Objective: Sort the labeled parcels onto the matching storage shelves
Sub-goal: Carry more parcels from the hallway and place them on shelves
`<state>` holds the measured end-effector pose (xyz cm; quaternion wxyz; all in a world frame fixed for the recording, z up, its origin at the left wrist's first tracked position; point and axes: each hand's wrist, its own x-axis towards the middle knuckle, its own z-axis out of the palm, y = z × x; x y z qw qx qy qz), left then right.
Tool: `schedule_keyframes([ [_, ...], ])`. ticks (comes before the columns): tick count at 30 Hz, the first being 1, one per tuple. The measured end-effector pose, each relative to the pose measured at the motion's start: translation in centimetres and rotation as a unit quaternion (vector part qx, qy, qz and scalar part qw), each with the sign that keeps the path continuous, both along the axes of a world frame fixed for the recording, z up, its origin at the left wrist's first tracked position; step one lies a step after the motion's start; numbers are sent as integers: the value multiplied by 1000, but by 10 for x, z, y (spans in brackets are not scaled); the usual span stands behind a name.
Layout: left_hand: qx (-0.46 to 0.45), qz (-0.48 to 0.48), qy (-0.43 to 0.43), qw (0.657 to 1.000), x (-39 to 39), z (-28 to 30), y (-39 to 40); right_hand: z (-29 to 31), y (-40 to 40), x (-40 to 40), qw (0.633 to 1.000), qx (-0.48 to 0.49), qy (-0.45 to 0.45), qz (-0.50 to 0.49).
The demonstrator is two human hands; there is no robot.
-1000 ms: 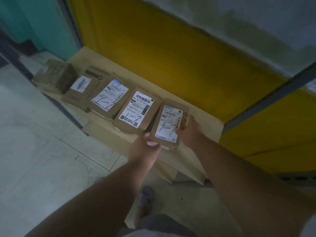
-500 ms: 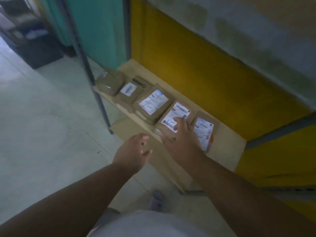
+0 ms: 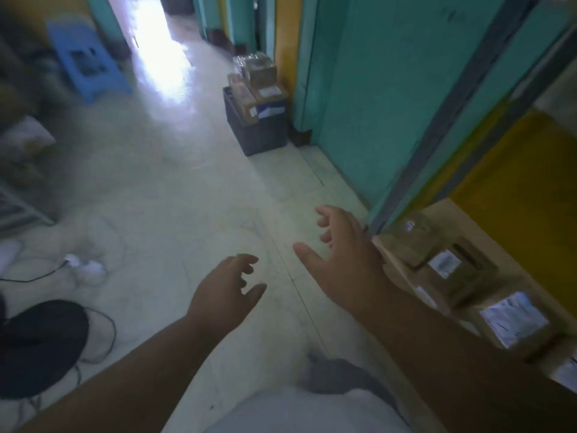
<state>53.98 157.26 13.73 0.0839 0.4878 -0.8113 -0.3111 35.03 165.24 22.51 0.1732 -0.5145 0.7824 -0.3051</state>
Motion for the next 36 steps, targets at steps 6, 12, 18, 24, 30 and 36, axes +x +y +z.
schedule_keyframes([
  [6, 0, 66, 0, 998, -3, -21, -135, -16, -154, -21, 997, 18, 11, 72],
  [12, 7, 143, -7, 990, 0, 2, -275, 6, -340, -37, 989, 33, 40, 140],
  [18, 10, 197, 16, 980, 16, 5, -420, 13, -512, -19, 982, 8, 44, 181],
  [24, 27, 154, 25, 987, 5, -14, -601, 4, -664, -22, 989, 3, 48, 139],
  [30, 36, 16, 8, 999, -81, 15, -771, 31, -765, -92, 999, -11, 52, 5],
  [36, 36, -69, 8, 997, -211, 2, -918, -5, -868, -198, 994, 7, 44, -98],
])
